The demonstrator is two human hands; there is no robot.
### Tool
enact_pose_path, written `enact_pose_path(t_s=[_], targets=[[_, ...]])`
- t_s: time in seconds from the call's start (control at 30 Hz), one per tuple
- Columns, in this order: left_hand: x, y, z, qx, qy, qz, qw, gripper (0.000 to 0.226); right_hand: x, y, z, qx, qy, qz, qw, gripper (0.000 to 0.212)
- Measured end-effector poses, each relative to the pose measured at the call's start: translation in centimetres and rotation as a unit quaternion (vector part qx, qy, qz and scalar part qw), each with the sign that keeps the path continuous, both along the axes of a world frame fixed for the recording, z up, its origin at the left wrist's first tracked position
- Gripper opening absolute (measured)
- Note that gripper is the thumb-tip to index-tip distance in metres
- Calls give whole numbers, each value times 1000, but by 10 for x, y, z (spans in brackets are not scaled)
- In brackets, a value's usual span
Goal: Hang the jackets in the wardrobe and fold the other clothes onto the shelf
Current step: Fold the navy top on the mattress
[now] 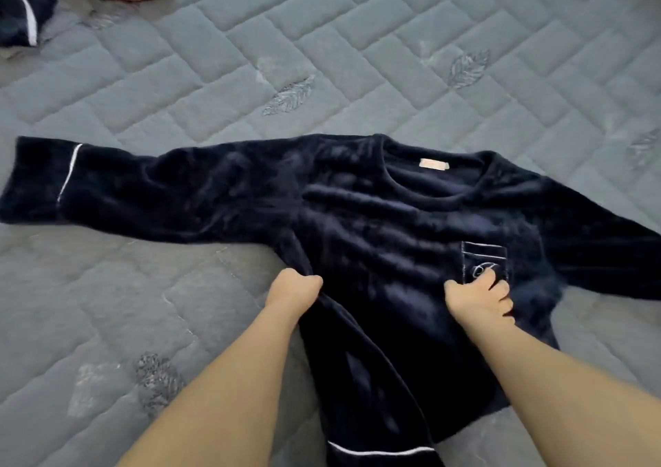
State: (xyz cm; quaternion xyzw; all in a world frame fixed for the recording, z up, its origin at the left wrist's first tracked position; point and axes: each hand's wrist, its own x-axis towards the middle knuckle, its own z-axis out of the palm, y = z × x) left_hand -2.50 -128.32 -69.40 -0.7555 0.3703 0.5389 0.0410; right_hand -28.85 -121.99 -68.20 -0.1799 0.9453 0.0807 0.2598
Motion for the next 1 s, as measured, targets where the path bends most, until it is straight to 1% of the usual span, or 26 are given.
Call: enact_pose_path(t_s=[0.03, 0.1, 0.13, 0.17, 0.2, 0.23, 0.27, 0.3, 0.33, 0.37, 0.4, 0.43, 0.5, 0.53, 0.57, 0.6, 0.67, 0.7, 0.73, 0.77, 0.83, 0.9, 0.93, 0.97, 1.0], targets=[[-5, 2, -2, -49, -13, 56, 997, 36, -13, 12, -1, -4, -14, -58, 998, 81], [-3, -3, -3, -128, -51, 179, 974, 37, -34, 32, -6, -11, -35, -112, 993, 91], [-1, -6, -5, -143, -81, 233, 958, 41, -42, 38, -8, -14, -37, -121, 992, 95], [-2, -6, -3, -143, -136, 254, 947, 45, -49, 43, -9, -19, -37, -127, 991, 98], [-10, -3, 2, -163, -215, 209, 940, 46, -55, 49, -9, -26, -34, -129, 991, 100], [-17, 2, 3, -225, -306, 99, 920, 48, -58, 51, -9, -35, -23, -124, 991, 100], [-29, 11, 4, -314, -353, -45, 880, 51, -62, 54, -9, -42, -7, -117, 992, 99], [-45, 20, 5, -399, -347, -191, 827, 56, -67, 59, -8, -46, 11, -114, 992, 97], [-63, 27, 8, -447, -308, -303, 783, 61, -74, 63, -6, -47, 22, -117, 992, 97], [-83, 30, 11, -464, -266, -377, 756, 63, -83, 68, -6, -48, 19, -130, 990, 95], [-102, 30, 14, -461, -238, -415, 747, 63, -93, 72, -6, -54, -4, -154, 987, 92], [-122, 25, 17, -442, -220, -424, 759, 61, -104, 76, -6, -76, -45, -195, 977, 85], [-160, 4, 23, -388, -178, -399, 811, 59, -123, 80, -3, -141, -170, -262, 939, 61], [-179, -10, 25, -360, -154, -386, 835, 59, -131, 81, 0, -164, -222, -266, 924, 48], [-197, -24, 26, -332, -130, -382, 852, 58, -139, 80, 0, -181, -260, -247, 916, 39], [-214, -39, 26, -310, -110, -387, 861, 58, -145, 78, 0, -201, -283, -216, 913, 33], [-245, -61, 22, -273, -85, -400, 871, 59, -154, 69, 3, -252, -323, -153, 899, 29], [-258, -68, 17, -247, -87, -408, 875, 59, -157, 66, 6, -266, -360, -129, 885, 31], [-269, -71, 12, -218, -97, -419, 876, 58, -159, 66, 9, -259, -403, -102, 872, 35], [-276, -74, 8, -196, -113, -427, 875, 55, -161, 68, 10, -222, -434, -66, 870, 41], [-282, -75, 1, -193, -136, -411, 881, 46, -169, 80, 14, -78, -461, 12, 884, 62], [-282, -69, -2, -215, -135, -365, 896, 39, -178, 96, 15, 74, -441, 91, 890, 92], [-279, -62, -4, -237, -130, -348, 898, 39, -181, 103, 15, 116, -432, 104, 888, 104], [-275, -53, -8, -264, -121, -341, 894, 41, -182, 109, 17, 115, -440, 86, 887, 108], [-270, -42, -10, -288, -108, -340, 889, 46, -183, 114, 18, 77, -461, 39, 883, 106]])
